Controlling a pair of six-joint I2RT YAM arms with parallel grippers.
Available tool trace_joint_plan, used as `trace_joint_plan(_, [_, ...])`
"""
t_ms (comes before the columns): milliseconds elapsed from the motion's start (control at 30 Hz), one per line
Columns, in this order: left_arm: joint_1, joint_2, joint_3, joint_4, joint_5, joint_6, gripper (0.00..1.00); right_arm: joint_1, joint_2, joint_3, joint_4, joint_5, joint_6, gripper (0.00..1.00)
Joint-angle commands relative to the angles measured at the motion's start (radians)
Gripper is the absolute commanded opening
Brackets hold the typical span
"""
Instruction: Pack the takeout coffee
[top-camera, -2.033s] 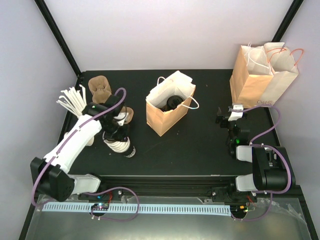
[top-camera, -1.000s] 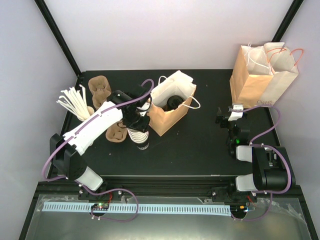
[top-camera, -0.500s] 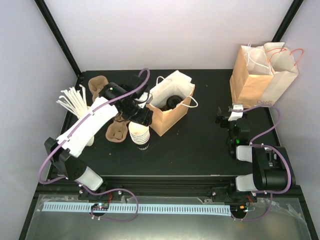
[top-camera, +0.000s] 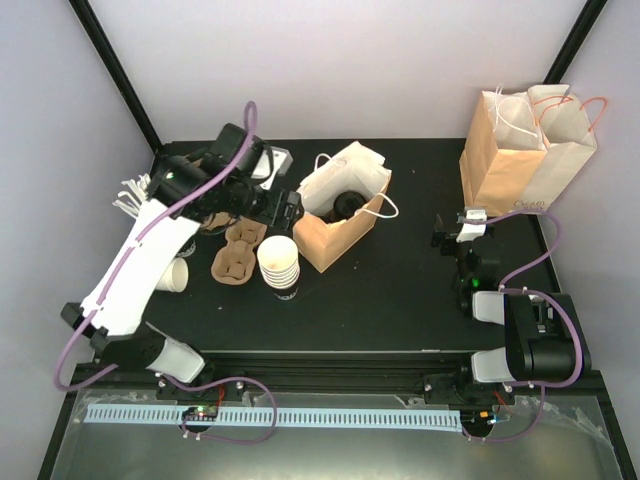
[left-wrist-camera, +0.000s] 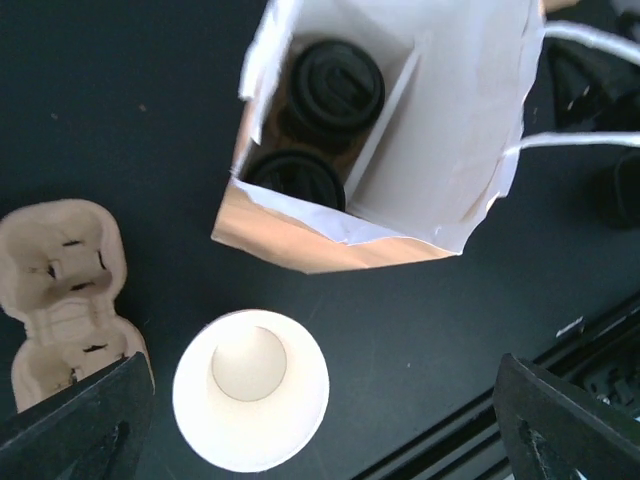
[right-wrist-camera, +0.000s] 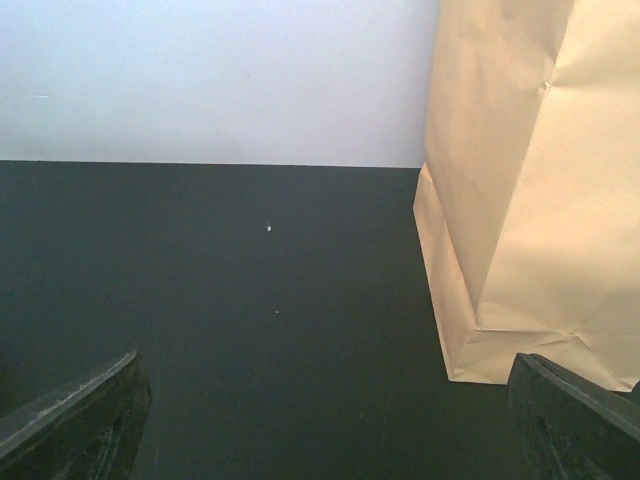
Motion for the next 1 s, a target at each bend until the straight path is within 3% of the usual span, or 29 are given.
trace_joint_plan(0, [0.051, -0.111, 0.059, 0.038, -0.075, 0.020, 0.97, -0.005, 0.005, 0.004, 0.057, 0.013, 0.000, 1.00])
trace_joint_plan(300, [0.336, -0.181, -0.021, 0.206, -0.229, -0.021, 0.99, -0.004, 0.005, 0.004, 0.058, 0.013, -0.001, 1.00])
trace_joint_plan(400, [0.357, -0.341, -0.264, 0.461, -0.335, -0.014, 0.99, -0.004, 0.005, 0.004, 0.058, 0.013, -0.001, 1.00])
trace_joint_plan(567, [0.358, -0.692, -0.988, 1.173, -0.457, 0.136, 0.99, -0.004, 0.006, 0.002, 0.062, 0.013, -0.001, 1.00])
trace_joint_plan(667, [0.376, -0.809, -1.309, 1.507, -0.512, 0.202, 0.99, -0.004, 0.006, 0.003, 0.061, 0.012, 0.000, 1.00])
trace_joint_plan(767, [0.413, -0.768, -1.417, 1.542, -0.491, 0.173, 0.99, -0.005, 0.007, 0.003, 0.061, 0.013, -0.001, 1.00])
trace_joint_plan(867, [0.438, -0.657, -1.427, 1.516, -0.426, 0.183, 0.99, -0.005, 0.007, 0.003, 0.059, 0.013, -0.001, 1.00])
trace_joint_plan(967, [0.459, -0.562, -1.453, 1.588, -0.360, 0.222, 0.99, -0.005, 0.005, 0.003, 0.059, 0.014, -0.001, 1.00])
